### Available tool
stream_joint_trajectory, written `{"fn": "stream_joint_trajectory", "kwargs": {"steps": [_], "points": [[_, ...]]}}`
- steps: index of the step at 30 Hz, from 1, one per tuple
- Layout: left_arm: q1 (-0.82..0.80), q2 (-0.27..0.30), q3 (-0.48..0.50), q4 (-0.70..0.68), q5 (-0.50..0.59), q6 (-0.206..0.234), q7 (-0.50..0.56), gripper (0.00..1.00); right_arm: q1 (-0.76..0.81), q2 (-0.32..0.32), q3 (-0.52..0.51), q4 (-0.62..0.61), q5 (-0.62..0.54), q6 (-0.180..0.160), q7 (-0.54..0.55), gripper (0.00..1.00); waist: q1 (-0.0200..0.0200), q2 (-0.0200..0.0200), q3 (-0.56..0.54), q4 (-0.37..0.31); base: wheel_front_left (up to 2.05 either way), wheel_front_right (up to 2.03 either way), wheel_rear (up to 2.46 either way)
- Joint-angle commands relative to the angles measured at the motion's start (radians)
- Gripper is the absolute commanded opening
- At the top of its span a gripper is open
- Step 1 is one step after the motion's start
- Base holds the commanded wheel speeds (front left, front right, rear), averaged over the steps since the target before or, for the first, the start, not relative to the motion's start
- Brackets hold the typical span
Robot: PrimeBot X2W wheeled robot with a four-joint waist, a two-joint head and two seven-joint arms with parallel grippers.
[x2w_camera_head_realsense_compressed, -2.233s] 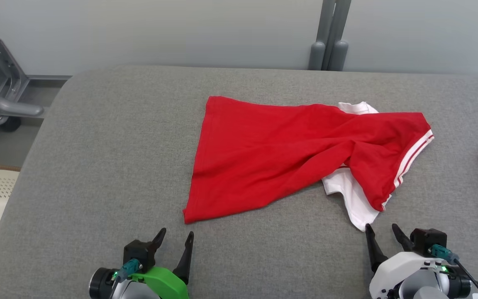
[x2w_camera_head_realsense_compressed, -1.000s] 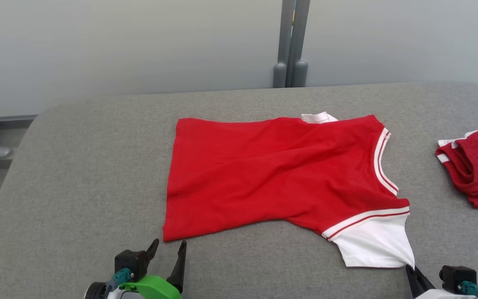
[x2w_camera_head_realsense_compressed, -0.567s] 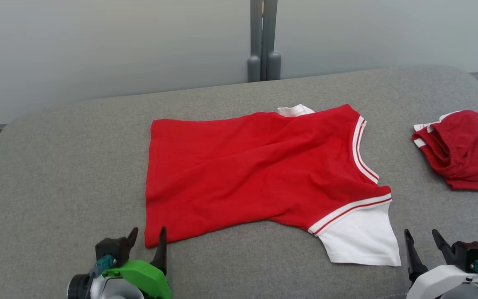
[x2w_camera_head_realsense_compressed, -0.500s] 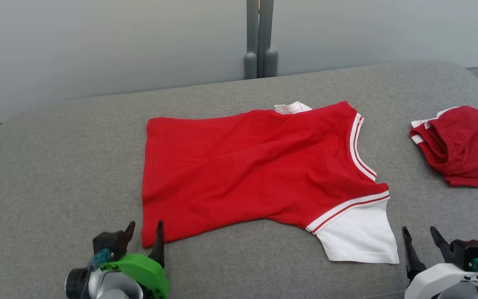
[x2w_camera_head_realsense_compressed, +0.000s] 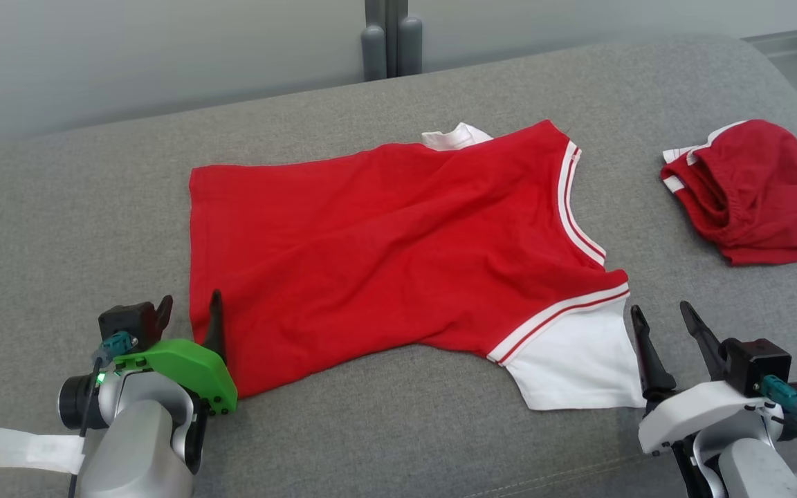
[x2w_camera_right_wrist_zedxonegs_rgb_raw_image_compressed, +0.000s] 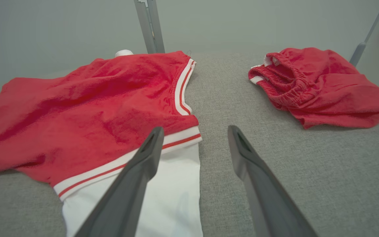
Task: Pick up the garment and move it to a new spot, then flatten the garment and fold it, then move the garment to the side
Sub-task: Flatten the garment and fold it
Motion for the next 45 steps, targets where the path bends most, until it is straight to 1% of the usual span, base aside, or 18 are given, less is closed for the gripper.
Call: {"fn": "stream_joint_trajectory", "kwargs": {"steps": [1, 6, 9, 12, 13, 15, 19, 21, 23, 28, 31, 35, 37, 39, 40, 41, 45], "points": [[-0.020, 0.008, 0.006, 0.013, -0.004, -0.001, -0.003, 1.00, -0.014, 0.002, 0.001, -0.012, 0.000, -0.002, 0.000, 1.00, 0.0000, -0.0001, 0.039, -0.030, 0.00, 0.00, 0.00], [-0.061, 0.021, 0.024, 0.072, -0.004, 0.008, -0.003, 1.00, -0.033, 0.009, 0.009, -0.056, 0.004, -0.002, 0.000, 1.00, 0.0000, -0.0001, 0.082, -0.050, 0.00, 0.00, 0.00], [-0.075, 0.033, 0.028, 0.074, 0.010, 0.021, -0.003, 1.00, -0.041, 0.012, 0.011, -0.070, 0.007, -0.002, 0.000, 1.00, 0.0000, -0.0001, 0.101, -0.060, 0.00, 0.00, 0.00], [-0.077, 0.033, 0.035, 0.085, 0.015, 0.028, -0.003, 1.00, -0.043, 0.014, 0.004, -0.080, 0.009, -0.002, 0.000, 1.00, 0.0000, -0.0001, 0.115, -0.067, 0.00, 0.00, 0.00], [-0.086, 0.034, 0.037, 0.095, 0.017, 0.028, -0.002, 0.79, -0.043, 0.015, -0.001, -0.085, 0.006, -0.002, 0.000, 1.00, 0.0000, -0.0001, 0.125, -0.070, 0.00, 0.00, 0.00], [-0.094, 0.035, 0.042, 0.097, 0.018, 0.027, -0.001, 0.00, -0.044, 0.016, -0.006, -0.087, 0.005, -0.002, 0.000, 1.00, 0.0000, -0.0001, 0.134, -0.074, 0.00, 0.00, 0.00], [-0.106, 0.048, 0.046, 0.047, 0.039, 0.041, -0.001, 0.00, -0.050, 0.019, -0.014, -0.097, 0.007, -0.002, 0.000, 1.00, 0.0000, -0.0001, 0.155, -0.077, 0.00, 0.00, 0.00], [-0.110, 0.051, 0.051, 0.041, 0.043, 0.038, -0.001, 0.00, -0.055, 0.020, -0.013, -0.098, 0.008, -0.002, 0.000, 1.00, 0.0000, -0.0001, 0.166, -0.080, 0.00, 0.00, 0.00], [-0.131, 0.060, 0.055, 0.041, 0.049, 0.040, -0.001, 0.00, -0.062, 0.022, -0.013, -0.098, 0.011, -0.002, 0.000, 1.00, 0.0000, -0.0001, 0.180, -0.083, 0.00, 0.00, 0.00], [-0.195, 0.089, 0.068, 0.000, 0.075, 0.060, -0.002, 0.00, -0.085, 0.024, -0.007, -0.107, 0.014, -0.002, 0.000, 1.00, 0.0000, -0.0001, 0.230, -0.095, 0.00, 0.00, 0.00], [-0.247, 0.115, 0.073, -0.007, 0.090, 0.064, -0.002, 0.00, -0.103, 0.023, 0.000, -0.107, 0.011, -0.002, 0.000, 1.00, 0.0000, -0.0001, 0.258, -0.108, 0.00, 0.00, 0.00], [-0.290, 0.133, 0.077, 0.010, 0.105, 0.074, -0.002, 0.00, -0.117, 0.025, 0.000, -0.109, 0.012, -0.002, 0.000, 1.00, 0.0000, -0.0001, 0.284, -0.123, 0.00, 0.00, 0.00], [-0.309, 0.146, 0.085, -0.007, 0.111, 0.086, -0.002, 0.00, -0.121, 0.026, 0.001, -0.109, 0.012, -0.002, 0.000, 1.00, 0.0000, -0.0001, 0.290, -0.129, 0.00, 0.00, 0.00], [-0.308, 0.145, 0.087, -0.006, 0.117, 0.083, -0.002, 0.00, -0.123, 0.026, 0.001, -0.107, 0.012, -0.002, 0.000, 1.00, 0.0000, -0.0001, 0.292, -0.132, 0.00, 0.00, 0.00], [-0.306, 0.143, 0.087, 0.001, 0.117, 0.082, -0.002, 0.23, -0.123, 0.026, -0.001, -0.105, 0.012, -0.002, 0.000, 1.00, 0.0000, -0.0001, 0.289, -0.132, 0.00, 0.00, 0.00], [-0.307, 0.139, 0.092, 0.007, 0.114, 0.082, -0.002, 1.00, -0.122, 0.026, -0.006, -0.102, 0.011, -0.002, 0.000, 1.00, 0.0000, -0.0001, 0.284, -0.130, 0.00, 0.00, 0.00], [-0.282, 0.126, 0.103, 0.008, 0.107, 0.078, -0.002, 1.00, -0.122, 0.030, -0.014, -0.102, 0.007, -0.002, 0.000, 1.00, 0.0000, -0.0001, 0.257, -0.121, 0.00, 0.00, 0.00]]}}
